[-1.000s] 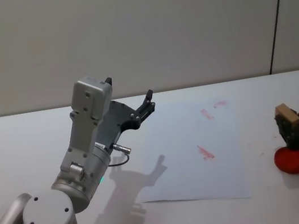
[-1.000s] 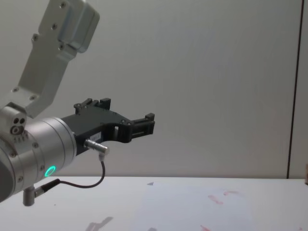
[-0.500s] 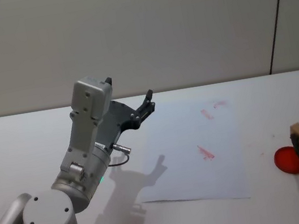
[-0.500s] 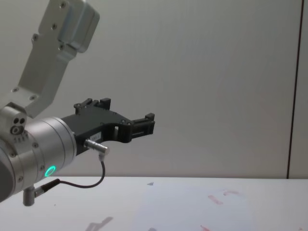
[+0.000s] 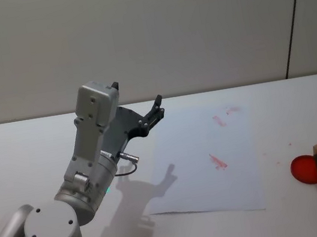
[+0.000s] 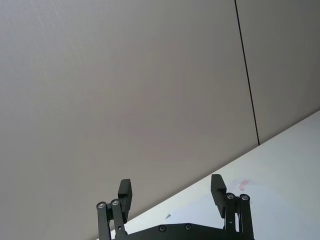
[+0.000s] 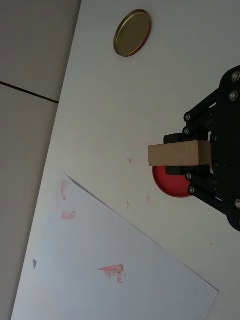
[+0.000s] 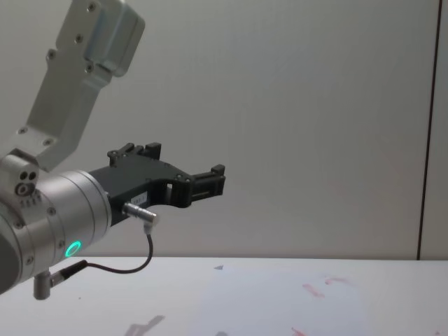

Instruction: Use the one hand to pick up the stamp and affix it onto the A4 paper.

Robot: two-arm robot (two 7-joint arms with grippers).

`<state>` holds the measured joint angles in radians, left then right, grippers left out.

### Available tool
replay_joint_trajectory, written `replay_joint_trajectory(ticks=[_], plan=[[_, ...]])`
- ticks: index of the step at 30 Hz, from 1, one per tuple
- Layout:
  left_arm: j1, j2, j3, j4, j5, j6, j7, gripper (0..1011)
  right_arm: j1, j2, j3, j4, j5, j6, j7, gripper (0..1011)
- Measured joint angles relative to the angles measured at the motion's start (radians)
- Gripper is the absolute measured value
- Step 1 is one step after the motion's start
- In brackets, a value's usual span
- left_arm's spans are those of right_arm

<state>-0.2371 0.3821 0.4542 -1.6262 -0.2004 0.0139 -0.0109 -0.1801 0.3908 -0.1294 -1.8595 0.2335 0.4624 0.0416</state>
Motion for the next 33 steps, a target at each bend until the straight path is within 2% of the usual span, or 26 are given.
replay_joint_trajectory(ticks=[33], plan=[[0.0,0.0,0.0,0.0,0.0,0.0,0.0,1003,0.079,-0.062,-0.039,0.112,-0.101,-0.012,0.049,221]])
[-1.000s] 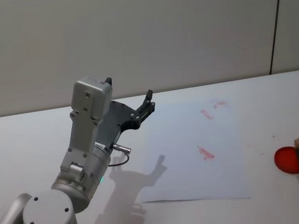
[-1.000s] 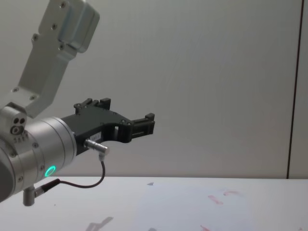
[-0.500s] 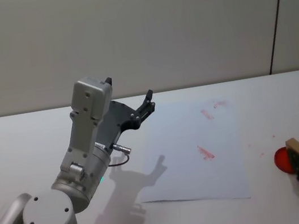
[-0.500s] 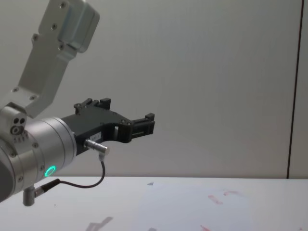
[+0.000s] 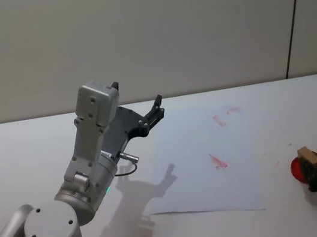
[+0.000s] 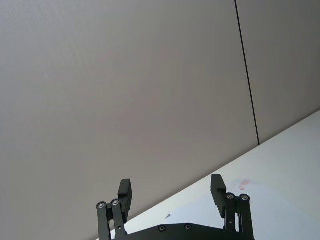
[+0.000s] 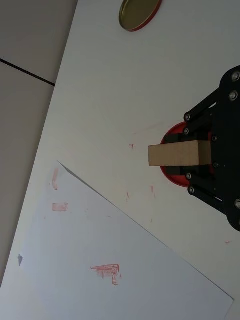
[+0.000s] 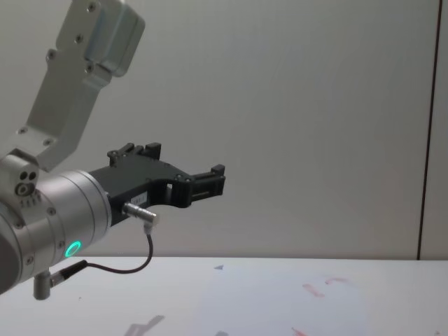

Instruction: Use the one hand to pick up the stamp and affix it onto the A4 paper.

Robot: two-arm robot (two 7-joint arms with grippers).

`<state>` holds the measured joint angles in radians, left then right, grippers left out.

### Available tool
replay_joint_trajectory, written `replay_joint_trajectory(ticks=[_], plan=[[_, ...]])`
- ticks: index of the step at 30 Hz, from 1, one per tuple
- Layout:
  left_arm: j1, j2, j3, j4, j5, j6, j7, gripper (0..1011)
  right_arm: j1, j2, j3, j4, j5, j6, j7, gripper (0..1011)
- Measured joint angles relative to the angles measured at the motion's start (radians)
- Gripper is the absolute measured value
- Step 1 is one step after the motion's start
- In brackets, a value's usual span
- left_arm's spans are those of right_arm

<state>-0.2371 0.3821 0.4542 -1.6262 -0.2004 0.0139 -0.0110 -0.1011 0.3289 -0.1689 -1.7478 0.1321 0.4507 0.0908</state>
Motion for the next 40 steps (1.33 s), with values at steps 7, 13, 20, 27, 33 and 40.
replay_joint_trajectory(ticks=[7,13,20,27,33,40], plan=[[0.0,0.0,0.0,0.0,0.0,0.0,0.0,1003,0.011,-0.009,-0.004,0.014,-0.012,0.0,0.005,233],[0.0,0.0,0.0,0.0,0.0,0.0,0.0,1003,0.016,-0.013,-0.006,0.021,-0.018,0.0,0.007,373],[0.0,0.0,0.0,0.0,0.0,0.0,0.0,1003,0.02,-0.016,-0.007,0.026,-0.022,0.0,0.009,620],[0.0,0.0,0.0,0.0,0.0,0.0,0.0,1003,0.022,-0.018,-0.008,0.029,-0.024,-0.001,0.01,867],[0.0,0.0,0.0,0.0,0.0,0.0,0.0,1003,0.023,-0.018,-0.008,0.03,-0.025,-0.001,0.011,994],[0.0,0.0,0.0,0.0,0.0,0.0,0.0,1003,0.024,-0.019,-0.009,0.031,-0.026,-0.001,0.011,1003]])
